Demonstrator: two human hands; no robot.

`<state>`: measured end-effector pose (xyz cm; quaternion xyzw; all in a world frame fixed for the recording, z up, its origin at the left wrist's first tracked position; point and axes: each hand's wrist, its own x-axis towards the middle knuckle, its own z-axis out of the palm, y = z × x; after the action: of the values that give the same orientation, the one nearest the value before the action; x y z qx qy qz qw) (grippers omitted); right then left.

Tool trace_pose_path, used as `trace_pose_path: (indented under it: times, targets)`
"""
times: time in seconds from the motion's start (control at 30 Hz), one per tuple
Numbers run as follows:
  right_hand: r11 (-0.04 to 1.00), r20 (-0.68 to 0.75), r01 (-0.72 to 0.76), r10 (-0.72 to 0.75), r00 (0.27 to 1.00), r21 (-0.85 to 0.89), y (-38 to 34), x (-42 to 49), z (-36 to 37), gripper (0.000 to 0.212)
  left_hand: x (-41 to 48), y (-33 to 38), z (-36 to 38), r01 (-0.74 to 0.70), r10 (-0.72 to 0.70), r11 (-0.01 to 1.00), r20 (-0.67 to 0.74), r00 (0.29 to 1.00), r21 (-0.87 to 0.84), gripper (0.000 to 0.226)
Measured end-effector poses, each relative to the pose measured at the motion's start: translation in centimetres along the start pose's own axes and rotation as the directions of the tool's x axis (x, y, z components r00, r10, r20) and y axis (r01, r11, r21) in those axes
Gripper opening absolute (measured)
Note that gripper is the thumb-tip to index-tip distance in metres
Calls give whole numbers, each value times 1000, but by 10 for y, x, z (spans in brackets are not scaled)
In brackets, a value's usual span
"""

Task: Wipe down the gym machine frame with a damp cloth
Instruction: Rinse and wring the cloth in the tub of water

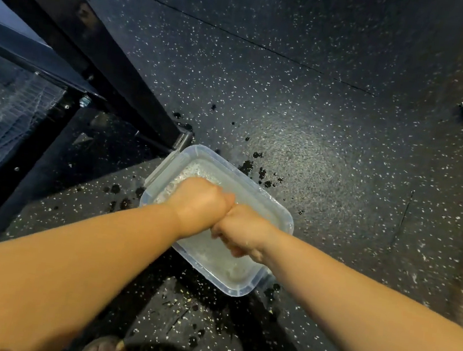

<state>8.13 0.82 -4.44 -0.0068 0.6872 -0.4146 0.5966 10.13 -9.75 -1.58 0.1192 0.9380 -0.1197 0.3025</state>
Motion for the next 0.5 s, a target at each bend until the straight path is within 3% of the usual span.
trace_pose_path:
  times: [0.07,0.13,0.23,0.3,0.37,0.5]
  targets:
    - [994,-24,22,-20,1000,106,-6,-14,0,30,-5,1,-9,71,-69,988,21,997,-136,26]
    - [967,-63,60,-46,997,246,-16,-29,-2,31,-9,-1,-15,210,-195,909,78,978,-360,29]
    - [882,-189,104,-17,982,460,-34,-55,-8,43,-23,-1,-30,316,-255,620,196,947,-718,37]
    - [894,-265,126,-9,964,429,-40,-75,-8,43,-40,2,-49,334,-250,386,252,935,-860,36]
    - [929,-325,138,-20,945,343,-48,-97,-8,44,-60,4,-71,342,-252,242,282,926,-908,35]
    - [966,-455,220,-136,880,136,-82,-170,-1,50,-124,1,-130,343,-357,201,257,898,-918,33]
